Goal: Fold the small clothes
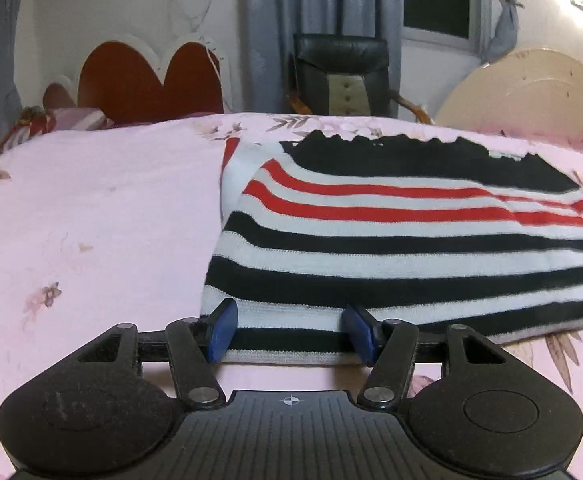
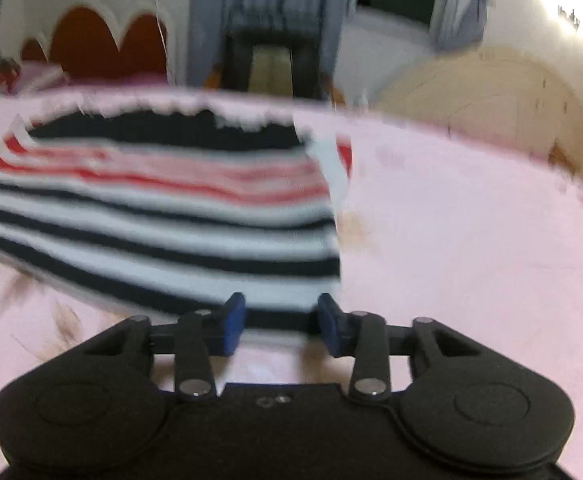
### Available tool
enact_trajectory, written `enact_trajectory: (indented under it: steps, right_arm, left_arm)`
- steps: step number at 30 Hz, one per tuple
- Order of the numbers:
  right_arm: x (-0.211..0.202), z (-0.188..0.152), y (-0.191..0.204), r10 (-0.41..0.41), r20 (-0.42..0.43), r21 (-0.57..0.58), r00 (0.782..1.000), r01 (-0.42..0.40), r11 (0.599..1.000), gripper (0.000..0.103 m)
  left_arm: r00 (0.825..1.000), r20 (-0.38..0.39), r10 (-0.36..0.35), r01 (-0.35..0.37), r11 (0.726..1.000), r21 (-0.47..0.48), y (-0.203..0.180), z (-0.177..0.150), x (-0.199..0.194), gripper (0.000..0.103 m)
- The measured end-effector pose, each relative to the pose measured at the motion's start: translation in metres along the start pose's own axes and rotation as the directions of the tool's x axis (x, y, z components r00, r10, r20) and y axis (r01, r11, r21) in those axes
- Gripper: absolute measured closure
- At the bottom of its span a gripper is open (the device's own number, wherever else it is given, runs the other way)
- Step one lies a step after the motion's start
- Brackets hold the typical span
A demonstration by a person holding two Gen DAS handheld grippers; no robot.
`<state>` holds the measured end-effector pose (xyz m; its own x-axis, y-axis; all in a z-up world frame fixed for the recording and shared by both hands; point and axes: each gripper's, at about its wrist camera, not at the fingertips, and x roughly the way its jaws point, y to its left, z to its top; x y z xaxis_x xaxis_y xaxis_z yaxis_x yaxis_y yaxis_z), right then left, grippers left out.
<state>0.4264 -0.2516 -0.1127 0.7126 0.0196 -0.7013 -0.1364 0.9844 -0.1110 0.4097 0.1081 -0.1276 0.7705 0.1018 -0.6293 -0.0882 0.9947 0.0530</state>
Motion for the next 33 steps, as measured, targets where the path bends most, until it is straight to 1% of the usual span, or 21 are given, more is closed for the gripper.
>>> enact_trajectory:
  steps: [1,3,4,5,6,8,9,10,15,20,21,23,24,25,27,33]
  right_arm:
    - [0.0,-0.003,-0.002,0.011,0.017,-0.002,1.0,-0.011,1.0,0.068]
    - [-0.002,0.001,-0.001,0.004,0.005,-0.025,1.0,-0.004,1.0,0.068]
    - [-0.005,0.005,-0.001,0.003,0.006,-0.016,1.0,-0.003,1.0,0.068]
    - [-0.011,0.007,-0.002,0.006,0.026,0.003,1.0,-0.006,1.0,0.068]
    - [-0.013,0.007,-0.003,0.009,0.038,0.019,0.999,-0.01,1.0,0.068]
    - [-0.001,0.002,-0.005,0.02,-0.014,0.029,1.0,-0.019,0.999,0.069]
    - [0.0,-0.002,-0.004,0.018,0.001,0.017,1.0,-0.018,1.0,0.068]
    - [0.0,-0.001,-0.002,0.013,0.002,0.002,1.0,-0.013,1.0,0.068]
    - [0.001,0.002,-0.002,0.011,-0.018,-0.002,1.0,-0.011,1.0,0.067]
    - [0.001,0.01,0.002,-0.005,-0.041,-0.018,0.999,0.004,1.0,0.067]
    - [-0.002,0.012,0.002,-0.008,-0.035,-0.013,0.999,0.007,1.0,0.067]
    - [-0.011,0.014,0.0,-0.001,0.004,0.006,1.0,0.001,1.0,0.067]
    - [-0.007,0.012,-0.001,-0.003,-0.013,0.012,1.0,0.003,1.0,0.068]
    - [0.0,0.009,-0.002,0.001,-0.051,0.011,0.999,0.0,1.0,0.069]
    - [0.002,0.002,0.002,-0.005,-0.025,-0.022,1.0,0.005,1.0,0.068]
    - [0.004,0.005,0.005,-0.021,-0.033,-0.03,0.999,0.02,0.999,0.067]
  left_arm:
    - [1.0,-0.007,0.007,-0.007,1.0,0.015,-0.002,0.002,-0.001,0.043]
    - [1.0,-0.006,0.013,-0.012,1.0,0.004,-0.003,0.007,-0.003,0.043]
    - [1.0,-0.001,0.019,-0.019,1.0,0.002,-0.003,0.006,-0.004,0.043]
    - [1.0,-0.019,0.022,-0.021,1.0,0.006,-0.003,0.004,0.0,0.044]
    - [1.0,-0.017,0.026,-0.026,1.0,0.006,-0.005,0.003,0.001,0.044]
    - [0.999,-0.029,0.043,-0.043,0.999,0.013,-0.009,0.006,0.002,0.043]
    - [0.998,-0.034,0.044,-0.044,0.999,0.006,-0.008,0.007,0.003,0.043]
    - [0.998,-0.037,0.043,-0.043,0.999,0.001,-0.008,0.008,0.004,0.043]
    - [0.999,-0.037,0.039,-0.039,0.999,0.009,-0.007,0.007,0.004,0.043]
    - [0.998,-0.059,0.035,-0.034,0.999,0.013,-0.007,0.011,0.004,0.043]
    - [0.998,-0.061,0.032,-0.031,0.999,0.016,-0.006,0.011,0.004,0.043]
    - [0.998,-0.06,0.028,-0.027,0.999,0.023,-0.006,0.01,0.005,0.043]
    - [0.998,-0.058,0.029,-0.027,0.999,0.026,-0.006,0.009,0.005,0.043]
    - [0.998,-0.056,0.031,-0.029,0.999,0.03,-0.007,0.009,0.005,0.043]
    - [0.998,-0.055,0.033,-0.031,0.999,0.032,-0.008,0.009,0.005,0.043]
    - [0.998,-0.065,0.023,-0.021,0.999,0.036,-0.007,0.01,0.005,0.043]
